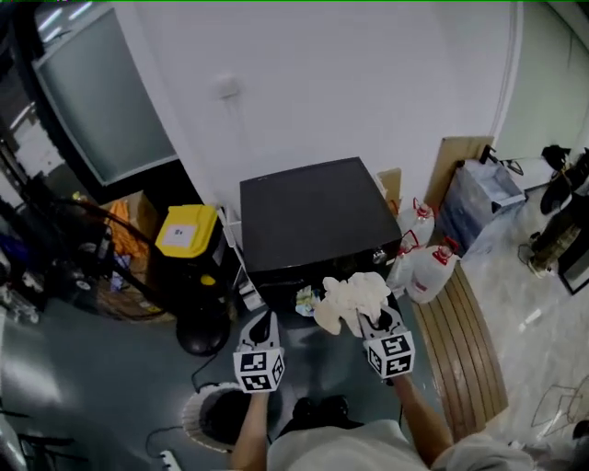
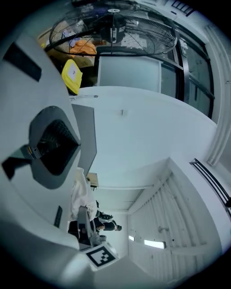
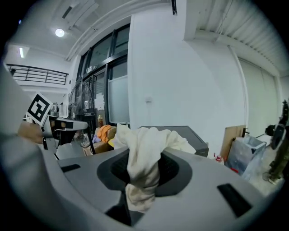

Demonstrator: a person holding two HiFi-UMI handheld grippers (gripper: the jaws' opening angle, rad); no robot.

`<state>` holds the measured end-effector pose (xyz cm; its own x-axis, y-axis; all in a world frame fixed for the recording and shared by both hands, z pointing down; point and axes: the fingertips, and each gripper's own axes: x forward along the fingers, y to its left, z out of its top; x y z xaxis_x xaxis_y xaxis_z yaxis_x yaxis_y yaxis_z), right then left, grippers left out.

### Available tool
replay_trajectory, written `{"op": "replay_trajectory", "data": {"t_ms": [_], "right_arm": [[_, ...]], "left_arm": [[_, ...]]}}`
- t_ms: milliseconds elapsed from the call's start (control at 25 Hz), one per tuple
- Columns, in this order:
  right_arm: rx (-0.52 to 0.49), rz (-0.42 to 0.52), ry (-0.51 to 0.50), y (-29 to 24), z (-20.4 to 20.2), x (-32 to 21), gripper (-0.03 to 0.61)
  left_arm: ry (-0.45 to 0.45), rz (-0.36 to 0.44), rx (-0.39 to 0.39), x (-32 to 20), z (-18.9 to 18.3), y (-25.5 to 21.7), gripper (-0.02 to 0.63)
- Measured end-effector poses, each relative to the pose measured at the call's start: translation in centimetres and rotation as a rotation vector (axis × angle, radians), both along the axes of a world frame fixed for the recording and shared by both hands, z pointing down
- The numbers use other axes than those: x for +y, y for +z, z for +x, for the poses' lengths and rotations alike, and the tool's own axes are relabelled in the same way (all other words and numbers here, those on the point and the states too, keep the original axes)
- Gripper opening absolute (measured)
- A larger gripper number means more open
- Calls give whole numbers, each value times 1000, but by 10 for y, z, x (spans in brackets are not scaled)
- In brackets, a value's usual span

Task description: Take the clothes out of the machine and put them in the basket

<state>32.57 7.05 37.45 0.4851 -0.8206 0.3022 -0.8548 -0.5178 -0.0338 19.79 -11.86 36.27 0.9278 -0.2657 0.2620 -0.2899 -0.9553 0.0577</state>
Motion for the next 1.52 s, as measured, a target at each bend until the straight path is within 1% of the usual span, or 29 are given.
{"op": "replay_trajectory", "data": {"t_ms": [160, 240, 600, 720, 800, 960, 1080, 1160, 1400, 1520], "right_arm": [[22, -1, -90, -8, -13, -11, 112], [21, -1, -139, -8, -26, -23, 112], [7, 28, -426, -13, -121, -118, 112], [10, 31, -526, -17, -168, -150, 112], [10, 38, -600, -21, -204, -174, 112], [-1, 55, -759, -26, -289, -220, 112], [-15, 66, -852, -29, -357, -242, 112], [-24, 74, -909, -29, -400, -254, 112], [-39, 79, -1045, -17, -511, -278, 112], [-55, 86, -1102, -12, -556, -295, 112]], "left_arm": [[-88, 10, 0, -7, -28, -9, 18], [-137, 15, -1, -16, -48, -13, 18], [-421, 36, 3, -69, -182, -28, 18], [-516, 35, 8, -80, -239, -31, 18], [-591, 37, 9, -89, -284, -35, 18], [-762, 38, 6, -97, -389, -40, 18], [-871, 38, 8, -93, -468, -41, 18], [-938, 39, 12, -89, -514, -40, 18], [-1097, 38, 13, -68, -631, -24, 18], [-1174, 35, 8, -61, -681, -15, 18]]}}
